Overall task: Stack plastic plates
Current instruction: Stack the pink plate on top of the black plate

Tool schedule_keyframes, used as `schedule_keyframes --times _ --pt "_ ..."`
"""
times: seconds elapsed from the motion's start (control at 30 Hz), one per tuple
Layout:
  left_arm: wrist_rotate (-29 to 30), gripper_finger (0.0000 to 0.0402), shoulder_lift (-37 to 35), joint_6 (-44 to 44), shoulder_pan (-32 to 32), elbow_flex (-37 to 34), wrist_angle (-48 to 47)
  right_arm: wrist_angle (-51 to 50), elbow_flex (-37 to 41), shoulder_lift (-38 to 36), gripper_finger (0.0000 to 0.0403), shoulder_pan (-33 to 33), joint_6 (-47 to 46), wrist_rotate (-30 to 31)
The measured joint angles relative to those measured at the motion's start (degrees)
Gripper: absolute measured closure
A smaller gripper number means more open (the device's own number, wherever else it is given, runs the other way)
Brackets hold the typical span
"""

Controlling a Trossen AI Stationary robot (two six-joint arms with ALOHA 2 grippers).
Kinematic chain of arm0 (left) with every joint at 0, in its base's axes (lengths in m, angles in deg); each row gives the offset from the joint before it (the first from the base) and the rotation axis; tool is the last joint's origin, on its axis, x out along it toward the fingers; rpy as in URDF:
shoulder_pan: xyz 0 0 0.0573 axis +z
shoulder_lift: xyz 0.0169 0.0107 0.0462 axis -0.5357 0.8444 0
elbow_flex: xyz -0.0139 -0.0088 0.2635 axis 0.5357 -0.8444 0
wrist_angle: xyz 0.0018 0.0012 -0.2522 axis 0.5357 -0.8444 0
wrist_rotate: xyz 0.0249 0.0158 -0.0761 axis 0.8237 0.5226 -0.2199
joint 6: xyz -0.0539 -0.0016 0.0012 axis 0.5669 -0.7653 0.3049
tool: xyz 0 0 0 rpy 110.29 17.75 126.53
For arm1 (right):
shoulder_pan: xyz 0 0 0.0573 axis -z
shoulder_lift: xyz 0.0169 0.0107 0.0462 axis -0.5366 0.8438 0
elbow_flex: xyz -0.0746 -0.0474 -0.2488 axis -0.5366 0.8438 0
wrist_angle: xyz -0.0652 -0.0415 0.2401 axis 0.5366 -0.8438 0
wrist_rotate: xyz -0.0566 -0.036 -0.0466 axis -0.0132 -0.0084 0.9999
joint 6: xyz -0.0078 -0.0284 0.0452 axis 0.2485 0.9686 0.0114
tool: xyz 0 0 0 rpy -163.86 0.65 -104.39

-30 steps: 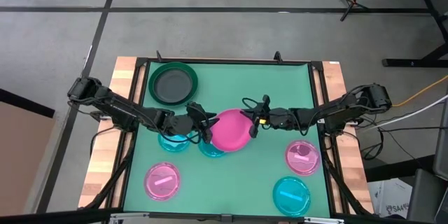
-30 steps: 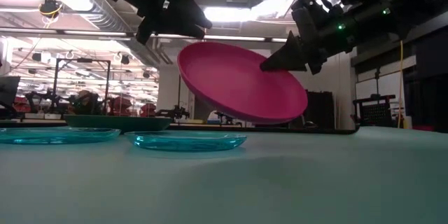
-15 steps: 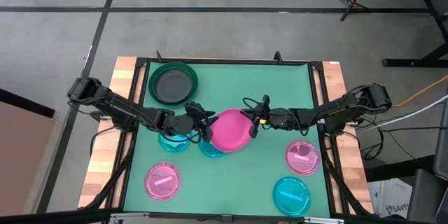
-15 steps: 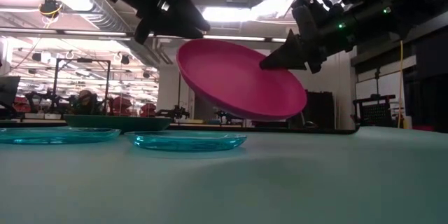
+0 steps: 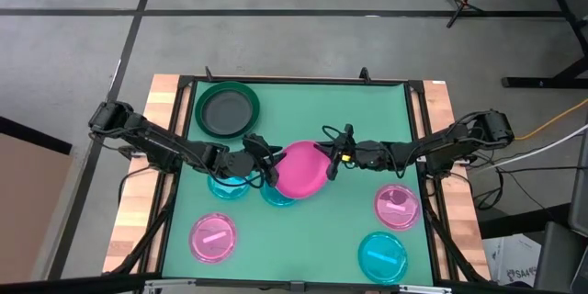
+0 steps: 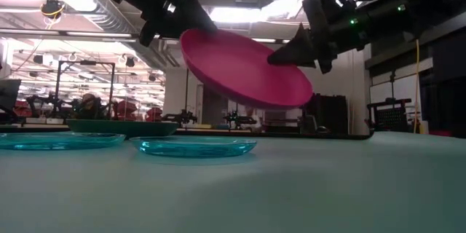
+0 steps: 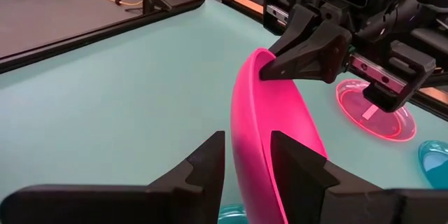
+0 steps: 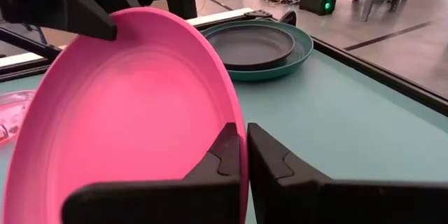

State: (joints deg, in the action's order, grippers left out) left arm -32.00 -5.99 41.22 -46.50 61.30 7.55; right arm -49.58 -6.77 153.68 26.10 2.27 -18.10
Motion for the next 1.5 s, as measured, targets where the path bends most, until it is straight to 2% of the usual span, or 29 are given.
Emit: schedule_keyframes --times 0.33,0.73,1.07,1.5 --pt "-0.03 0.0294 0.00 0.00 0.00 0.00 0.01 0.55 0.00 0.00 0.0403 0.00 -0.07 0.00" --pt "0.78 0.0359 0.00 0.11 0.09 -0.02 -0.39 0.45 0.00 -0.02 0.0403 -0.03 -0.23 0.24" --pt "1.46 0.0369 0.00 0.03 0.09 -0.04 -0.47 0.48 0.00 -0.04 0.0399 -0.04 -0.46 -0.15" --pt "0.68 0.0369 0.02 -0.09 0.37 -0.04 -0.33 0.55 -0.04 -0.04 0.0286 0.00 0.17 -2.84"
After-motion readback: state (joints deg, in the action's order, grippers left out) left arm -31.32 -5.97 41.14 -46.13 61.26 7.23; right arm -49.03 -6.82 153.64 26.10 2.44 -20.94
